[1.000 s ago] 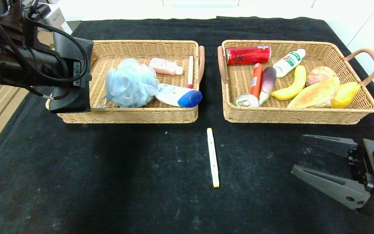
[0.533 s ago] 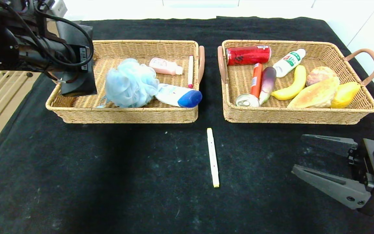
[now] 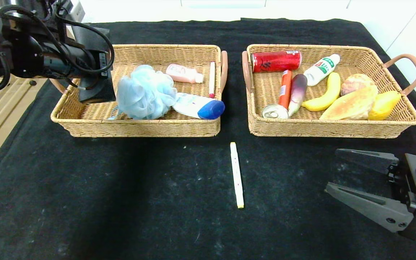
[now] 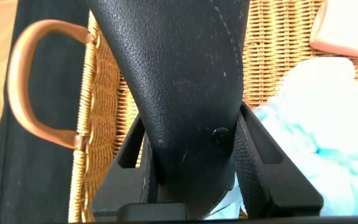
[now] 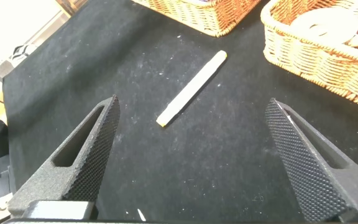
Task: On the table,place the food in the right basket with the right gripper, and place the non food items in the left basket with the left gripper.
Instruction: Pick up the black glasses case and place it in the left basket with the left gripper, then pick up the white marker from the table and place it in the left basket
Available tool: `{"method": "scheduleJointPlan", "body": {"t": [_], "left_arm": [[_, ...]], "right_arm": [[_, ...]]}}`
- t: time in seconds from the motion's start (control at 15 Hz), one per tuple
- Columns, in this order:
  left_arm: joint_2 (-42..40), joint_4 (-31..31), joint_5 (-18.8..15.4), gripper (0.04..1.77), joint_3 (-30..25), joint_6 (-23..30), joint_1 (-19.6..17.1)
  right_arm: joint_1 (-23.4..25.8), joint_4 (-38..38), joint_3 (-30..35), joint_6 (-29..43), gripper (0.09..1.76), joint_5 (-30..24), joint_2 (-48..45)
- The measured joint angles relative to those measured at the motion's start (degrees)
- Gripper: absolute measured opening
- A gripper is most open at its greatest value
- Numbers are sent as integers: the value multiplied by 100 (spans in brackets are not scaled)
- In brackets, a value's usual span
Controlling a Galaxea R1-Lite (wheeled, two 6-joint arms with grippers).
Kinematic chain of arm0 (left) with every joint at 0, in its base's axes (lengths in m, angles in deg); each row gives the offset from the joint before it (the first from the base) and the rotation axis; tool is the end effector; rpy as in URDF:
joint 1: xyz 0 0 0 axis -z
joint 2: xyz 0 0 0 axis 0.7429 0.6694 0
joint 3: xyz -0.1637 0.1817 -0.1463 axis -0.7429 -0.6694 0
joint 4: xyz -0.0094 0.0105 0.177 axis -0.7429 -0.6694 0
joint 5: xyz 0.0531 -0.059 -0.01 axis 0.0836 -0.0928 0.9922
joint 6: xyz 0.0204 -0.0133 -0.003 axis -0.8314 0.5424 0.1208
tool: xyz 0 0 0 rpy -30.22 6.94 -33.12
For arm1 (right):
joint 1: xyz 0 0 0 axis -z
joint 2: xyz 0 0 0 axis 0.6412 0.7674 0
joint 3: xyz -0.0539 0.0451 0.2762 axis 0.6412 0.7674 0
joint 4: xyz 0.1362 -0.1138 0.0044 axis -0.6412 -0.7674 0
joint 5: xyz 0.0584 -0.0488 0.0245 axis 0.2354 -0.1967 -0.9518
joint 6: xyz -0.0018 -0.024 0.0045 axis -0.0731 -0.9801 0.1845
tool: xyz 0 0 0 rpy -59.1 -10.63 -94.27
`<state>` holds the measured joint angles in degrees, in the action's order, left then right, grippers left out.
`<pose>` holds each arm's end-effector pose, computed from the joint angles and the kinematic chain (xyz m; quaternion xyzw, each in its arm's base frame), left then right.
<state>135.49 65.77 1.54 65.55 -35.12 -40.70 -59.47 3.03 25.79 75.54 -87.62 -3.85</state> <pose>0.3330 -0.0356 0.3293 0.0467 0.0988 0.0755 0.9911 0.1627 0.0727 0.2068 0.0167 0.0170 0.4551 0.8901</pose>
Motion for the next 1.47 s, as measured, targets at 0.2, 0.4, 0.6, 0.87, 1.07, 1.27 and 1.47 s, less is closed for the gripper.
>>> {"method": "scheduleJointPlan", "body": {"t": [0.2, 0.4, 0.6, 0.87, 1.07, 1.27, 1.47], "left_arm": [[26, 11, 0, 104, 4, 6, 0], [28, 6, 2, 126, -7, 11, 2], [11, -16, 5, 140, -49, 15, 10], [-178, -69, 5, 152, -284, 17, 68], [-569, -85, 22, 158, -758, 32, 230], [-1141, -107, 96, 163, -1438, 158, 700], [-1502, -157, 377, 165, -1843, 540, 1419]], "right_arm": [[2, 4, 0, 1, 171, 0, 0], [2, 6, 0, 1, 171, -2, -2], [2, 1, 0, 1, 171, -2, -11], [2, 1, 0, 0, 171, -2, -22], [2, 1, 0, 1, 171, 0, -22], [-4, -10, 1, 1, 171, -2, -22], [-9, -21, 11, 1, 171, -2, 0]]}}
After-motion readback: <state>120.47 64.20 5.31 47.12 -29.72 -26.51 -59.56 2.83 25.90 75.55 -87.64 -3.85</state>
